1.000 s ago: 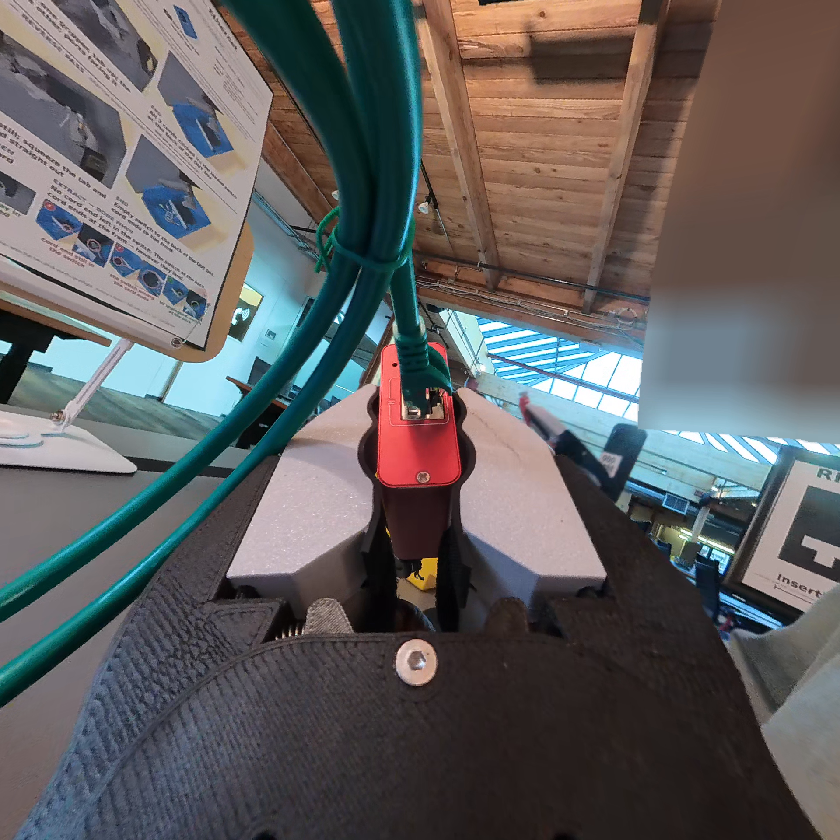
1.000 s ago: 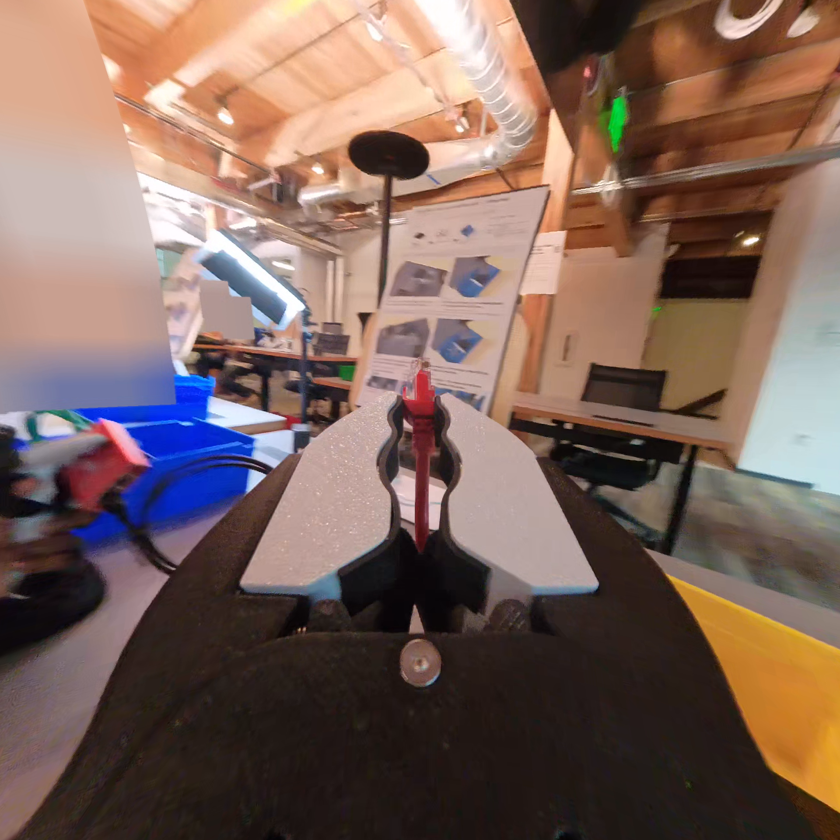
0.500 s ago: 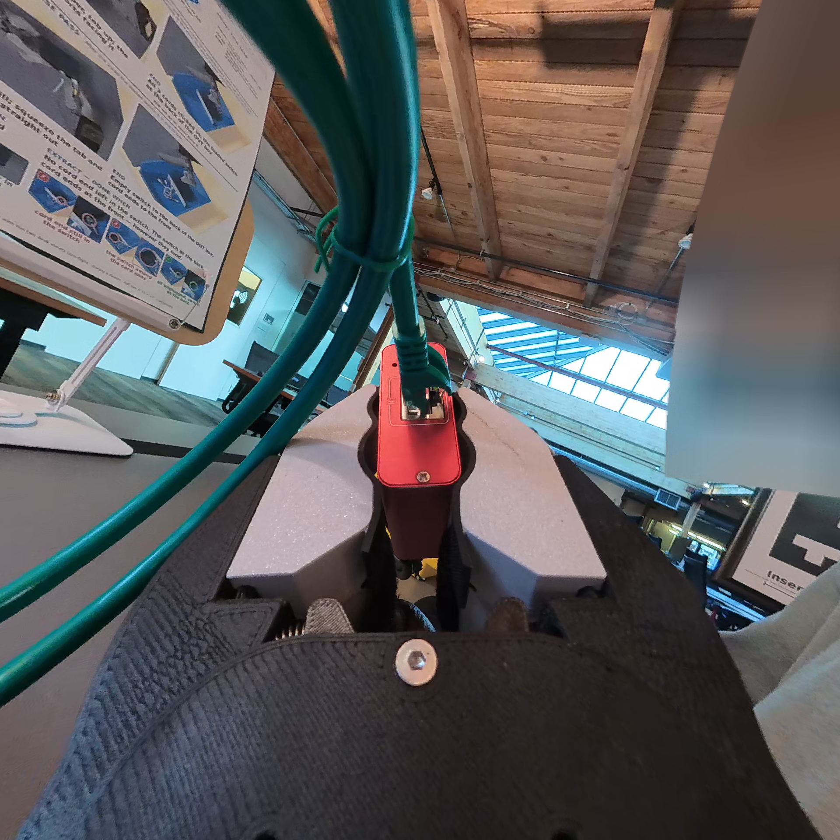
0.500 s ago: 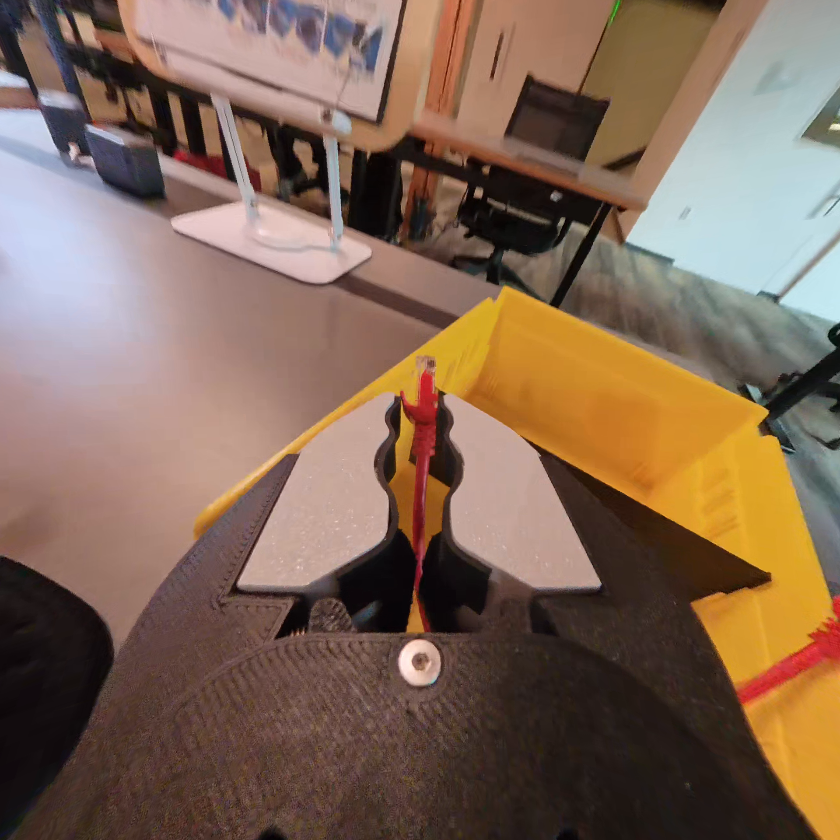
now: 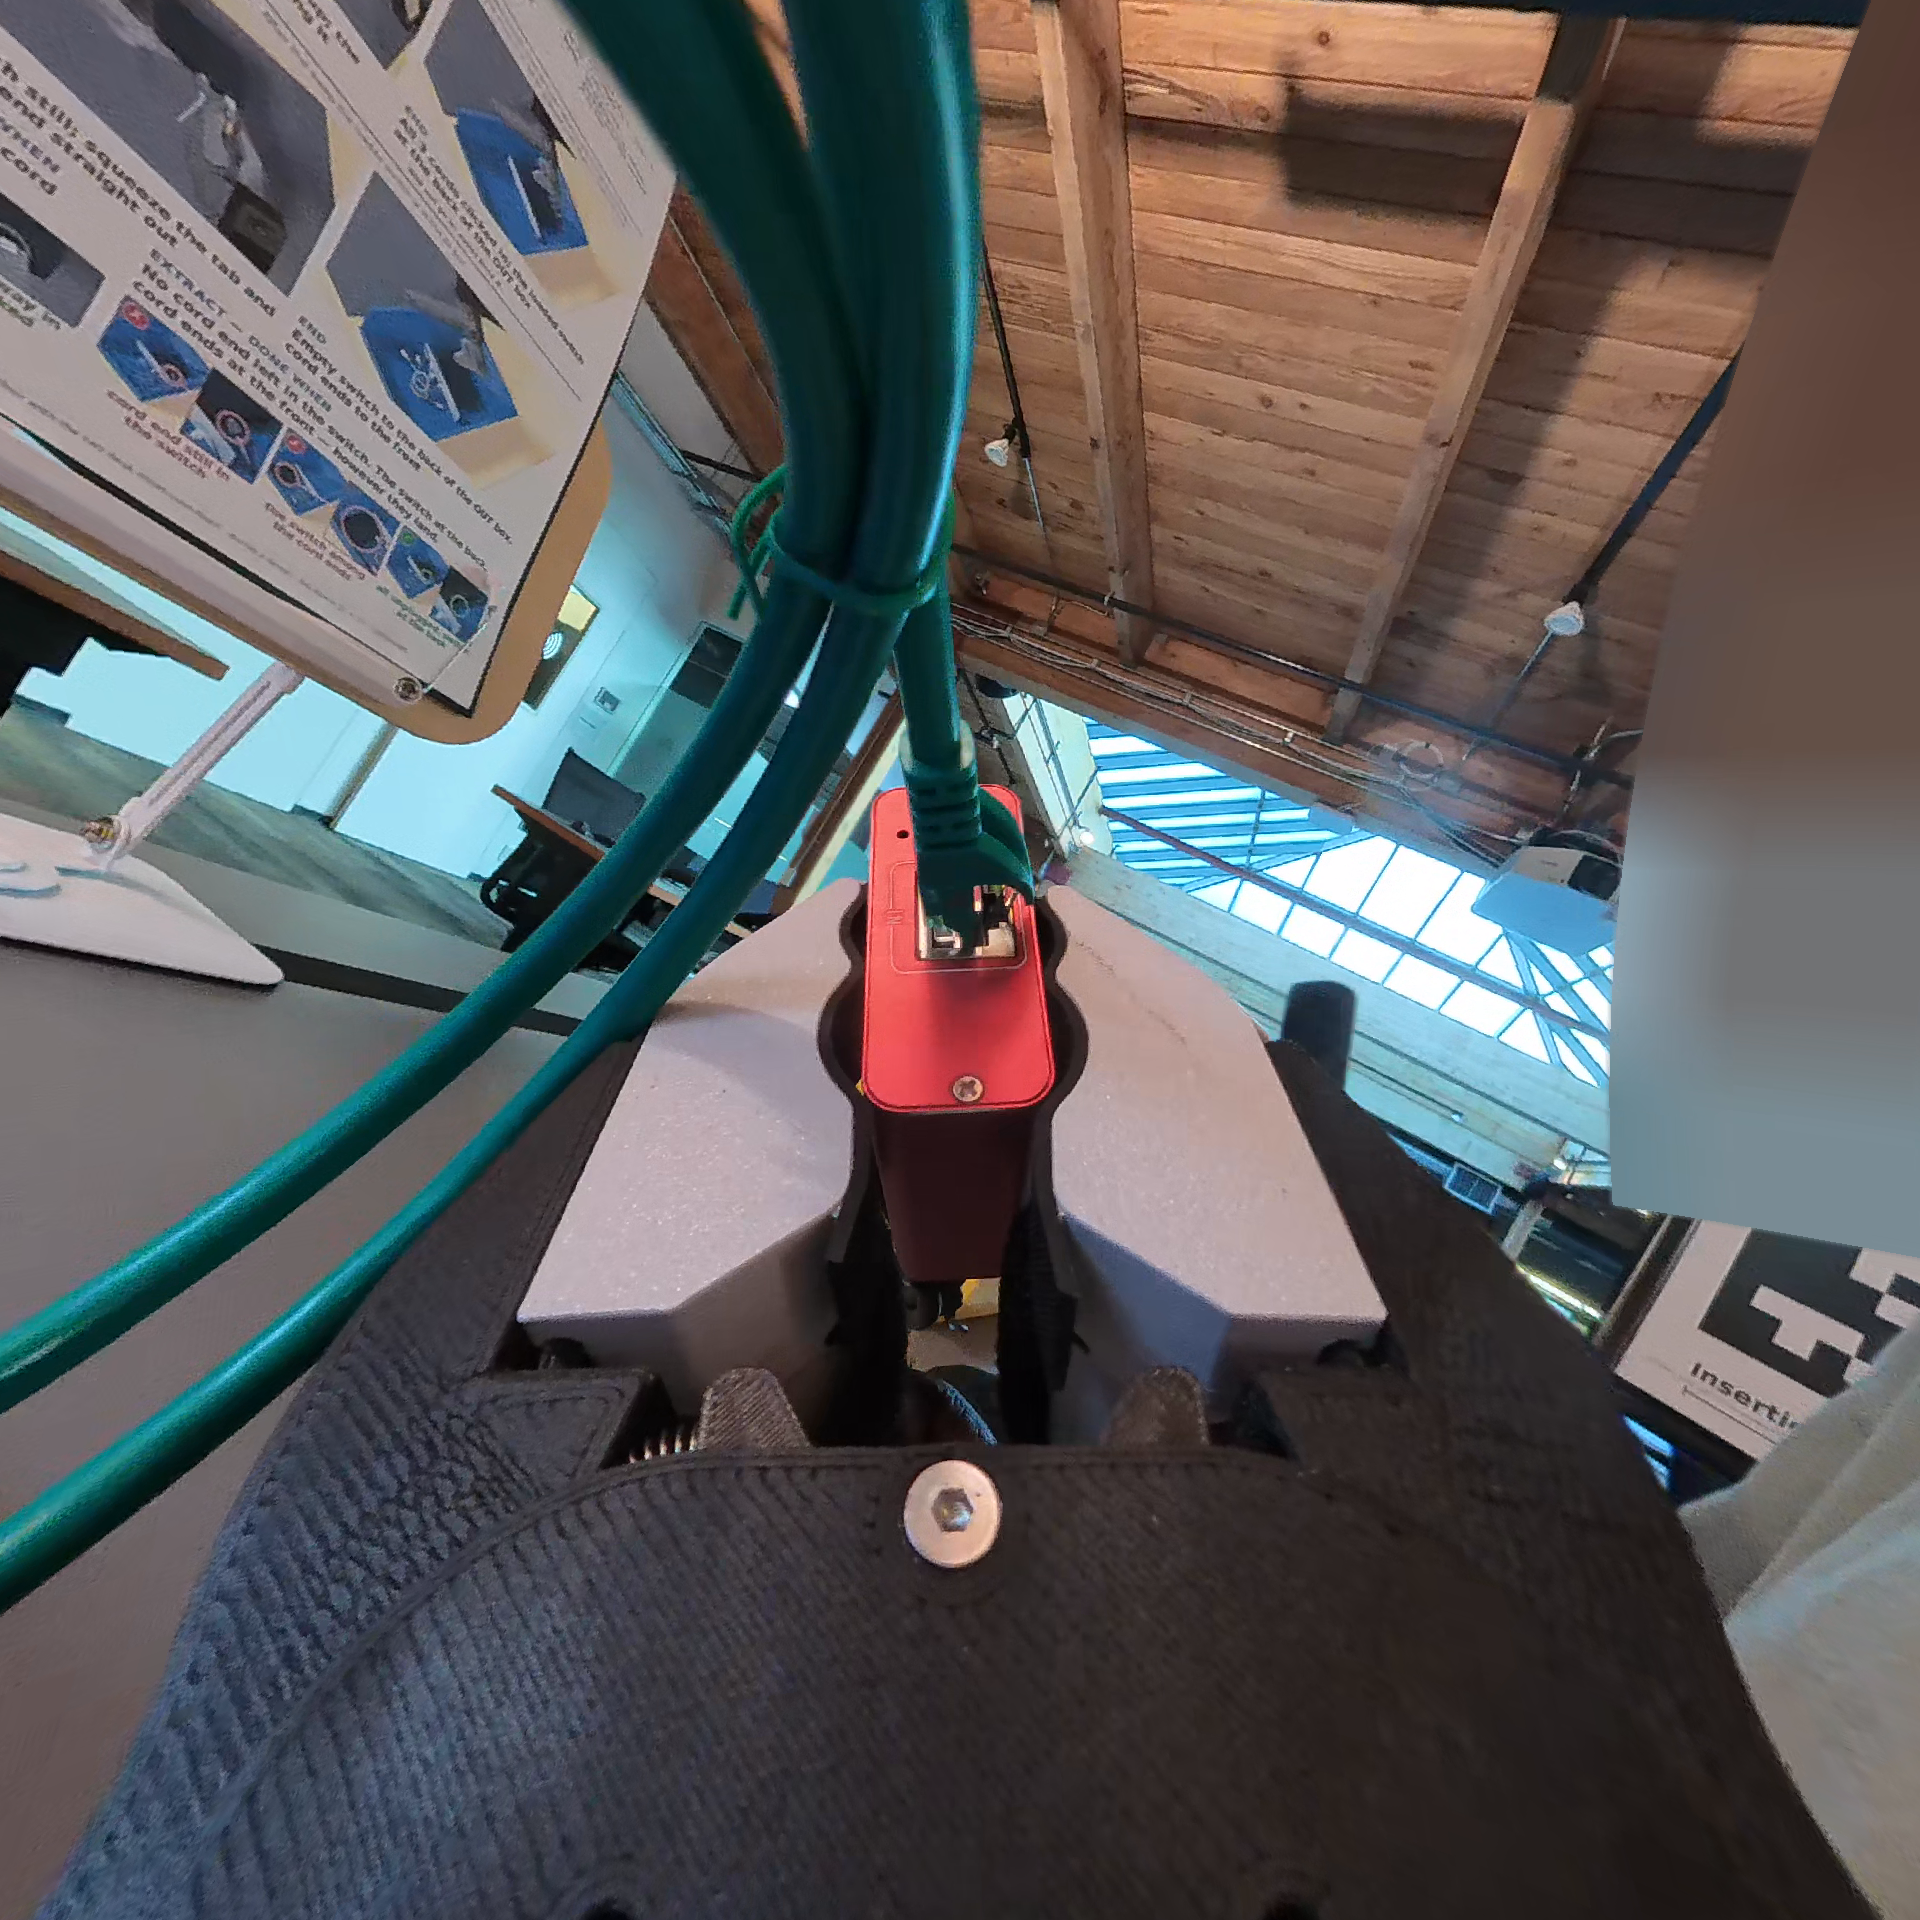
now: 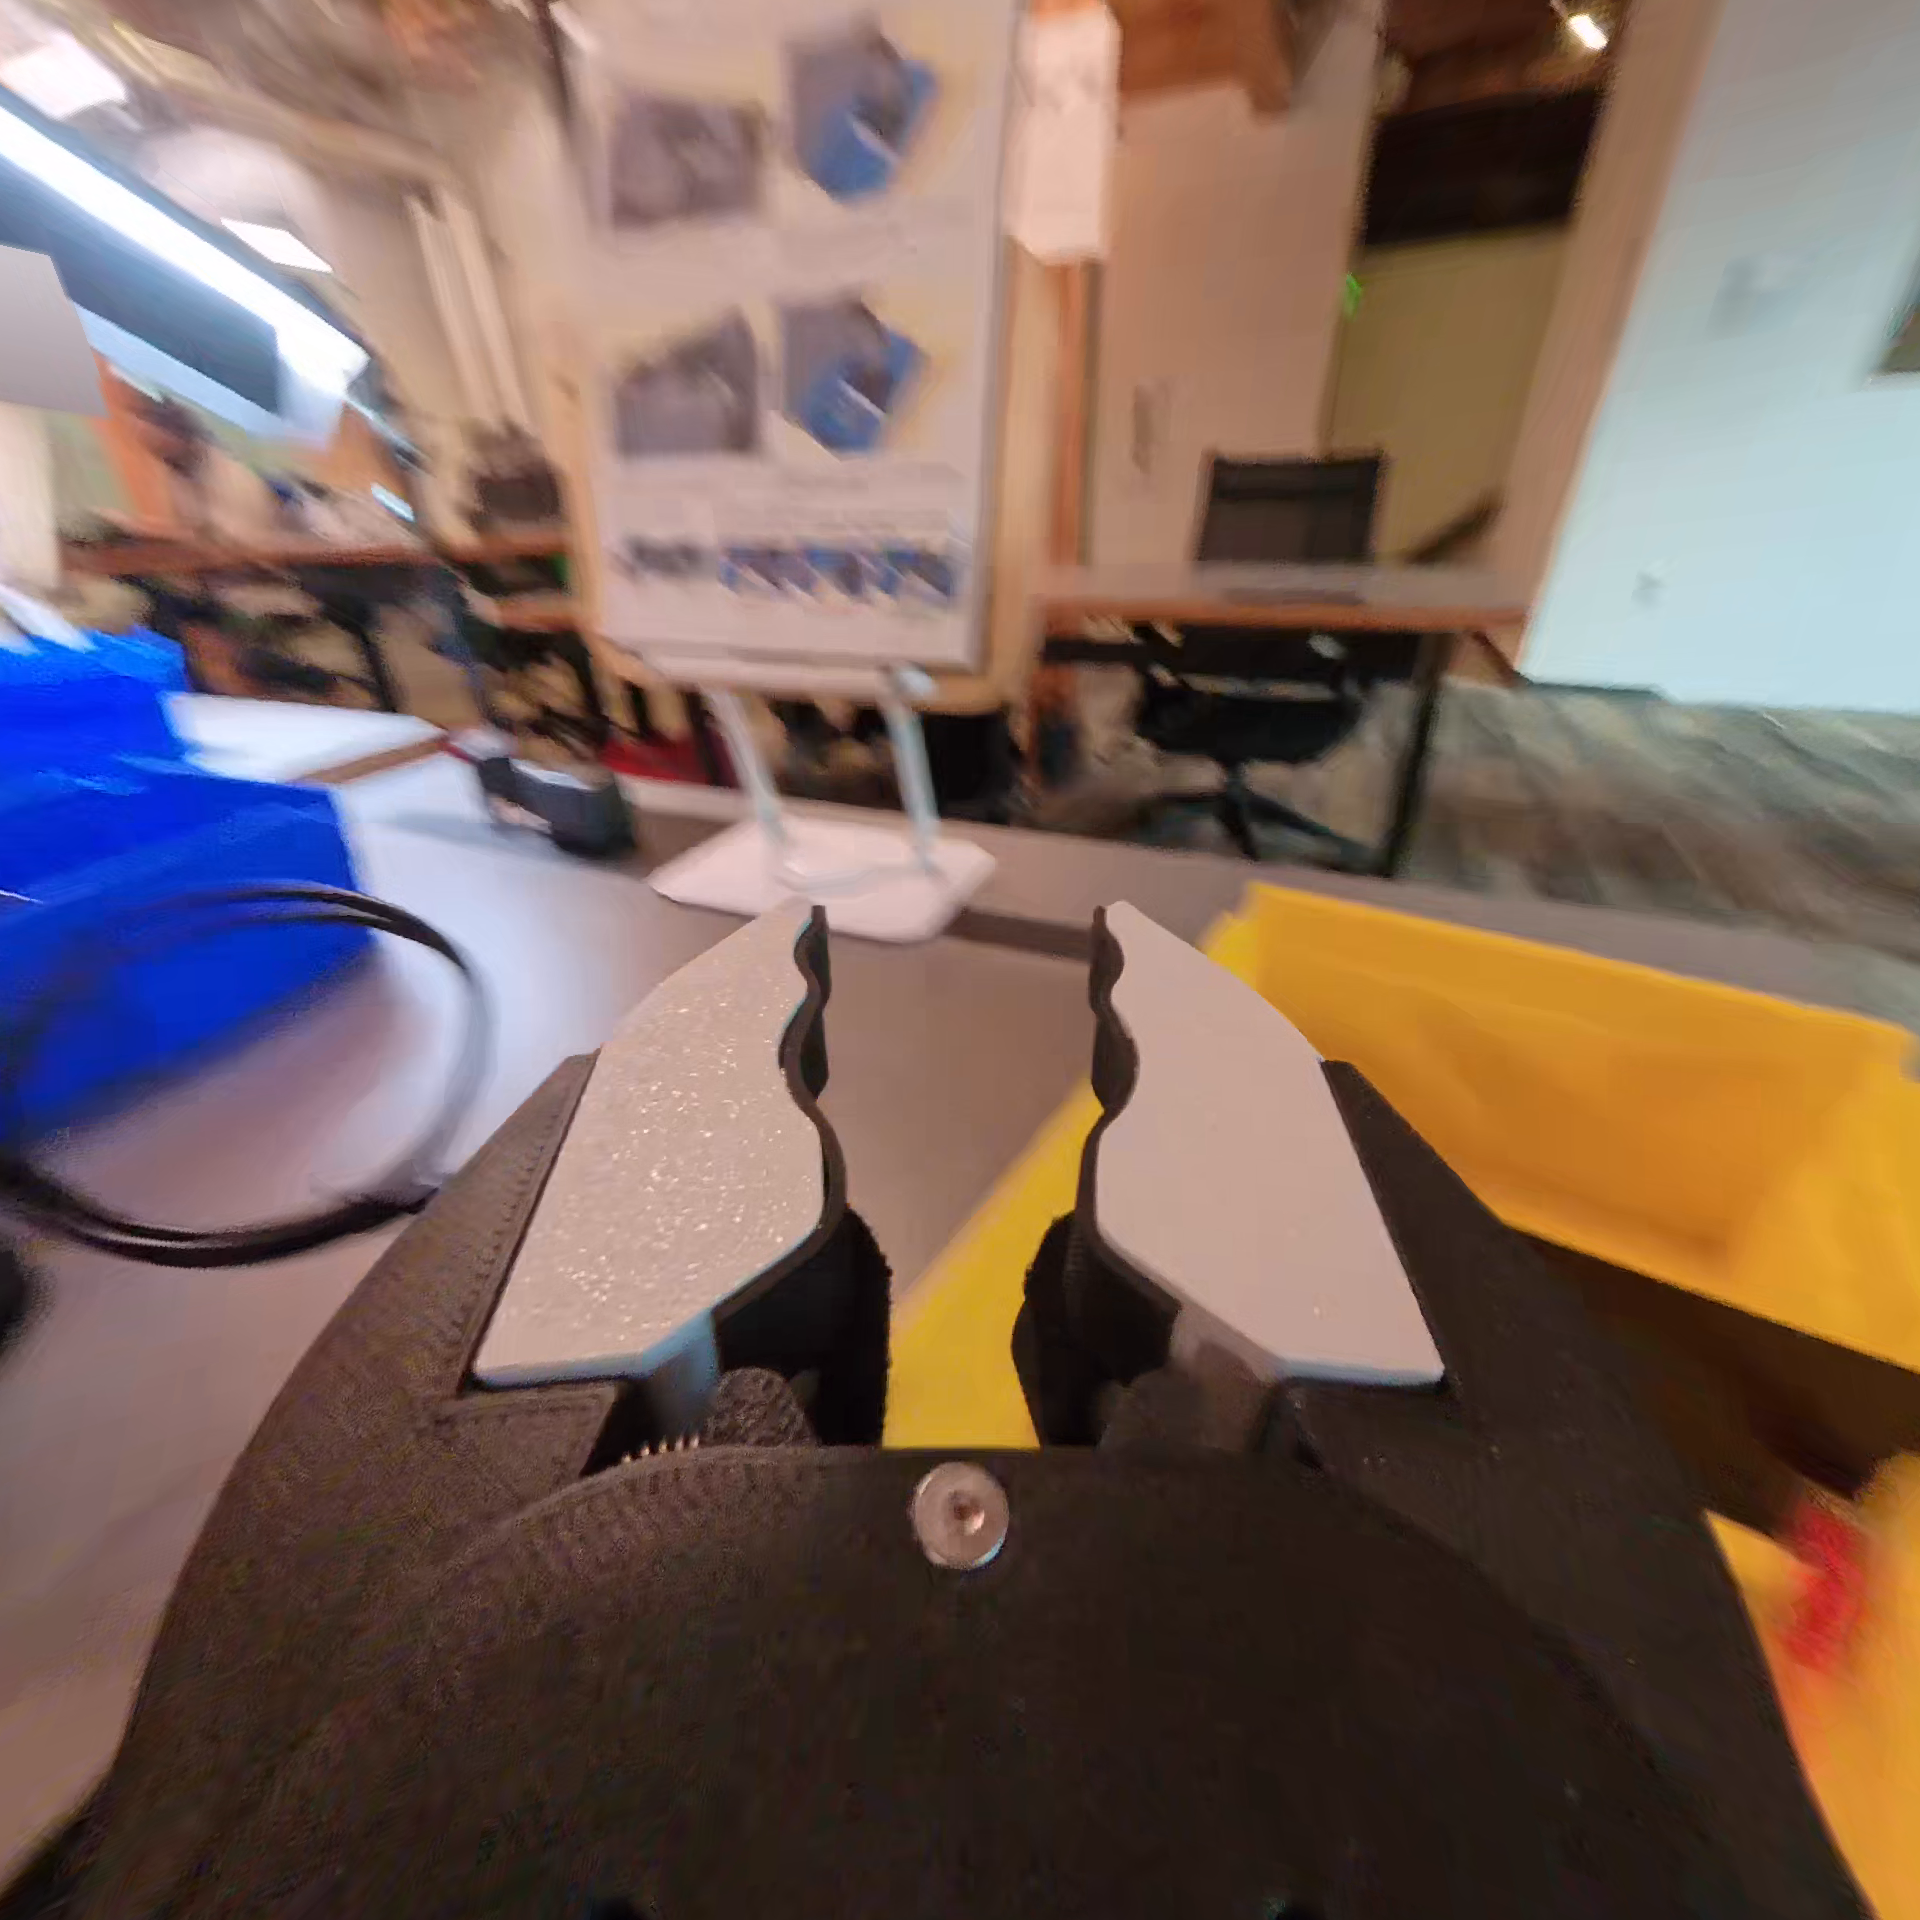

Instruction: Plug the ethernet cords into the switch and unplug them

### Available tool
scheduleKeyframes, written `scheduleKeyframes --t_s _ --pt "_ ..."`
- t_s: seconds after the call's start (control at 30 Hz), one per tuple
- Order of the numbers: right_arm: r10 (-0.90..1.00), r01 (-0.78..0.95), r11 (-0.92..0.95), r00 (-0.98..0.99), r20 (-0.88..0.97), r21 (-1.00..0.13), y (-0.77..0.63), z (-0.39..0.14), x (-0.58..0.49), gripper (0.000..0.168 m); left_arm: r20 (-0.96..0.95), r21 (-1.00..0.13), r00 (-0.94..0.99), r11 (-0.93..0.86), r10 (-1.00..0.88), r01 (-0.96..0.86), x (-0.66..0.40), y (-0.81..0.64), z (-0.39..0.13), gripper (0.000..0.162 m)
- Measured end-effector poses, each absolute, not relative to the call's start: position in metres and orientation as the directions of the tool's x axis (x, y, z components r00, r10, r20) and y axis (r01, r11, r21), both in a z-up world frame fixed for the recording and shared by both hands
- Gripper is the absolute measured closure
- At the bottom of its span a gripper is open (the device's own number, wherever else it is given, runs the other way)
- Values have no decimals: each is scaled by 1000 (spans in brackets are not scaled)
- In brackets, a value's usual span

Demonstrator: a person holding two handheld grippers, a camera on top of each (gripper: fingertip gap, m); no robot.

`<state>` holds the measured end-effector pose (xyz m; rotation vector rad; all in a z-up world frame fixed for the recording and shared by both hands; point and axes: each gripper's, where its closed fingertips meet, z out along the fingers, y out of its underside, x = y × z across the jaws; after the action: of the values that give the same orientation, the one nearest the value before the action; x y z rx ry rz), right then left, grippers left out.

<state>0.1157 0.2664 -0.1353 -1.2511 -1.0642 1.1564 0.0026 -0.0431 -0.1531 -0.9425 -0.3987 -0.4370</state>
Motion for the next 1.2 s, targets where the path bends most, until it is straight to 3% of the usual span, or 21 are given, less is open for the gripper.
scheduleKeyframes --t_s 0.1,0.2,0.27,0.37,0.5,0.73,1.0,1.1,1.2 --pt "974 -151 -127 -204 -95 -980 178 -109 104 129 511 -676 839 513 -190 528 3 -43 -153 132" --pt "785 -34 -257 -591 -188 -966 72 -111 98 129 503 -673 840 517 -203 528 5 -44 -151 132" --pt "650 95 -269 -717 -253 -958 19 -129 94 128 492 -670 842 522 -220 528 8 -45 -148 133" --pt "628 180 -164 -740 -243 -970 -19 -165 76 139 476 -683 850 515 -223 518 11 -44 -147 133" --pt "707 137 -6 -700 -101 -991 -22 -185 55 139 410 -728 879 494 -241 475 24 -42 -144 132" --pt "659 48 161 -749 71 -986 -32 -192 62 151 367 -763 885 453 -286 462 38 -36 -144 132" --pt "553 134 113 -831 -50 -984 -37 -195 72 144 357 -752 854 427 -378 503 49 -36 -141 133" --pt "472 217 -1 -861 -192 -976 -36 -188 77 153 342 -754 849 422 -402 503 54 -36 -139 132" --pt "472 217 28 -864 -179 -976 -37 -194 78 153 343 -760 851 415 -397 500 54 -35 -141 133"
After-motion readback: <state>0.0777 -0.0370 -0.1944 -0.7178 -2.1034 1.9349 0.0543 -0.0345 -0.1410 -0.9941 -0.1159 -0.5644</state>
